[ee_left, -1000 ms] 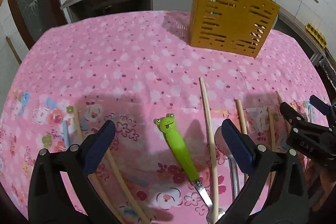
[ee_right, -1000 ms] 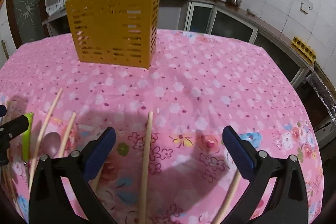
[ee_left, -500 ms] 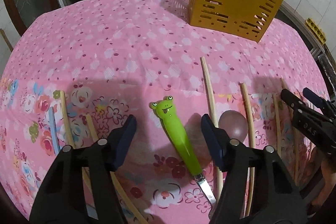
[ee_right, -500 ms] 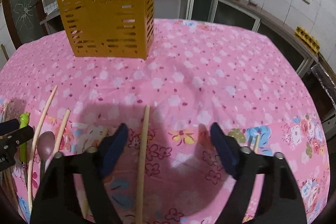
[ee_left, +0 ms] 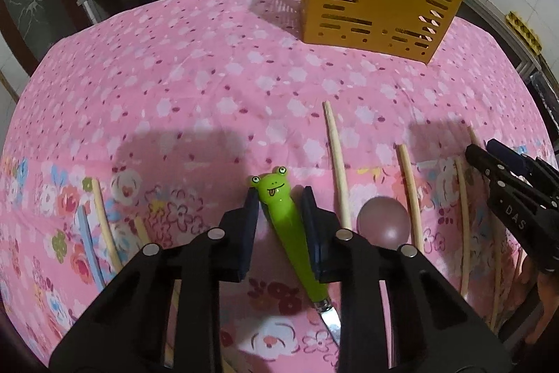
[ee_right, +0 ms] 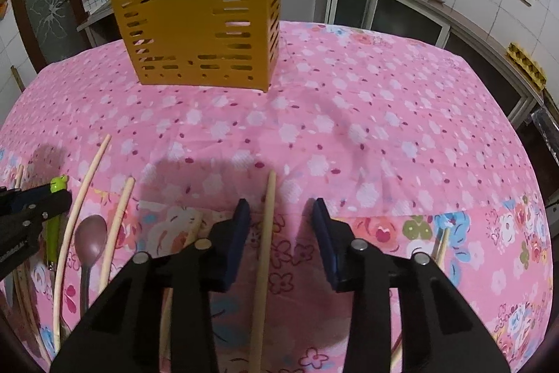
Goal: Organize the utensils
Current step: 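Close left tool on the frog fork handle while right tool closes on the chopstick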
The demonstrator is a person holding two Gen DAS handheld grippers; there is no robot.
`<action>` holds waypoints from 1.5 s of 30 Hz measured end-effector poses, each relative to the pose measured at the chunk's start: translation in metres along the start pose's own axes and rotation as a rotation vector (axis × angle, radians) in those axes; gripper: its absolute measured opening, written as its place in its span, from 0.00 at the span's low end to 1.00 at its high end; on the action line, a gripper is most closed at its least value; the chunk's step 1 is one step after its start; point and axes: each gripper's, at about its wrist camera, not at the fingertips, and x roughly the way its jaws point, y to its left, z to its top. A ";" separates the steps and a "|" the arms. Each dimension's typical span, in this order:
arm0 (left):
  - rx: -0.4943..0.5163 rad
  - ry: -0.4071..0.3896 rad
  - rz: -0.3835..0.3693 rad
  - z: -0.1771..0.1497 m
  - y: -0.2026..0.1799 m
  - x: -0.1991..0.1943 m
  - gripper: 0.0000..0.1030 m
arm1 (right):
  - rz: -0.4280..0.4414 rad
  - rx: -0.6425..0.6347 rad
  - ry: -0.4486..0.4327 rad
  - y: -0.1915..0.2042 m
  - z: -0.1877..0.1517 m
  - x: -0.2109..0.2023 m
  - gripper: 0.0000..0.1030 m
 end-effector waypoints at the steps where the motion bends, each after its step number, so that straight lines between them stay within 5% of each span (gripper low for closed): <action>1: 0.008 -0.001 -0.002 0.002 -0.001 0.001 0.22 | 0.001 0.009 0.005 0.000 0.001 0.000 0.37; 26: -0.021 -0.133 0.024 0.001 -0.007 0.007 0.19 | -0.035 0.099 -0.052 0.005 -0.008 -0.002 0.28; 34: -0.034 -0.146 0.002 0.001 -0.004 0.006 0.18 | -0.016 0.096 -0.065 0.004 -0.009 -0.004 0.06; 45: -0.028 -0.192 -0.036 0.001 -0.003 -0.015 0.17 | 0.035 0.117 -0.102 -0.006 -0.006 -0.020 0.05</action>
